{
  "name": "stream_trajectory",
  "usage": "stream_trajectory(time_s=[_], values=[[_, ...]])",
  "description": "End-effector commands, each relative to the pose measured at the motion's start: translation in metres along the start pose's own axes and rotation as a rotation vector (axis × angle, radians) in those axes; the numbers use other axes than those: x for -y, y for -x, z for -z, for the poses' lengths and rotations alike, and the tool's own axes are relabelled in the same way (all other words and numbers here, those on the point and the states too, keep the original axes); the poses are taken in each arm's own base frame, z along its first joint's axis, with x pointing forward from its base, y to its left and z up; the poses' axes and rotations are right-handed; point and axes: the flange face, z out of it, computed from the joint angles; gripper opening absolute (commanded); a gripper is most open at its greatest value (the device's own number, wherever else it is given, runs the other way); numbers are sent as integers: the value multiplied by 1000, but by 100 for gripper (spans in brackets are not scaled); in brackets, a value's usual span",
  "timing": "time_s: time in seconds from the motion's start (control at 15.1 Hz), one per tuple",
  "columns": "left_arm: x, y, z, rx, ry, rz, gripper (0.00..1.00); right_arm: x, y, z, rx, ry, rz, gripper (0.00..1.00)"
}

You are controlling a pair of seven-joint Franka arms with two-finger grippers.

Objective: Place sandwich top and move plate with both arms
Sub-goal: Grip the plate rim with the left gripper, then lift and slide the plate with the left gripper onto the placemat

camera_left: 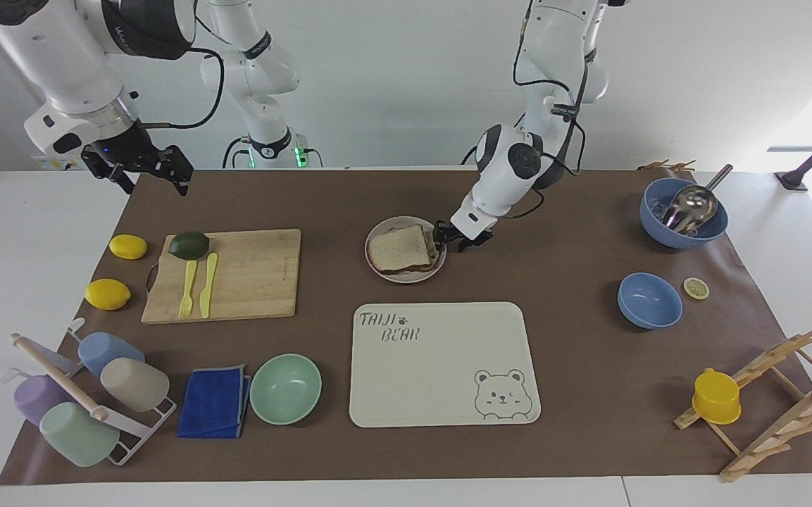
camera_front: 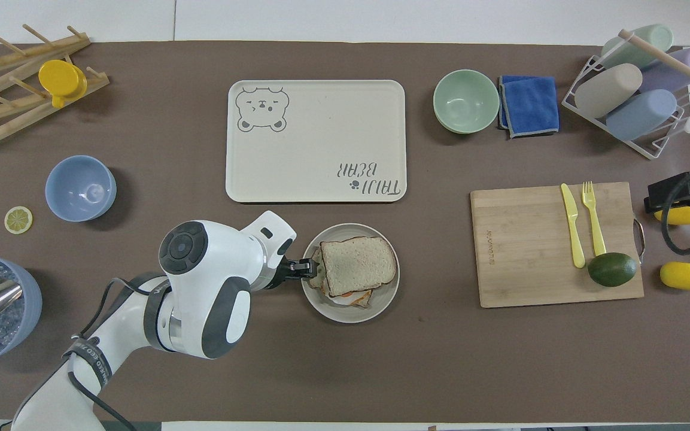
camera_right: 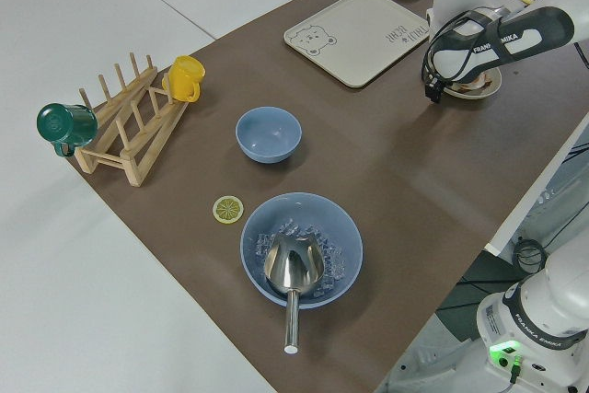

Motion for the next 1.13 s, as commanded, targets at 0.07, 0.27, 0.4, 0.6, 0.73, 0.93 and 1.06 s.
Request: stream_trajectory(time_s=[0.07, 0.27, 0.4, 0.6, 0.73, 0.93, 1.06], values=[[-10, 6, -6, 1, 16, 7, 29, 0, 7, 5, 7, -45, -5, 100], [-8, 5, -11, 12, 10, 11, 1, 7, 8, 5, 8, -43, 1, 100], [-6, 4, -11, 13, 10, 13, 0, 7, 8, 5, 8, -43, 1, 100], [-3, -2, -3, 6, 19, 17, 0, 5, 8, 5, 8, -44, -2, 100], [2, -20, 35, -13, 53, 38, 0, 5, 8, 5, 8, -44, -2, 100], [5, -70, 113, 5, 113, 33, 0, 5, 8, 5, 8, -44, -2, 100], [10, -111, 142, -24, 128, 37, 0, 5, 8, 5, 8, -44, -2, 100]])
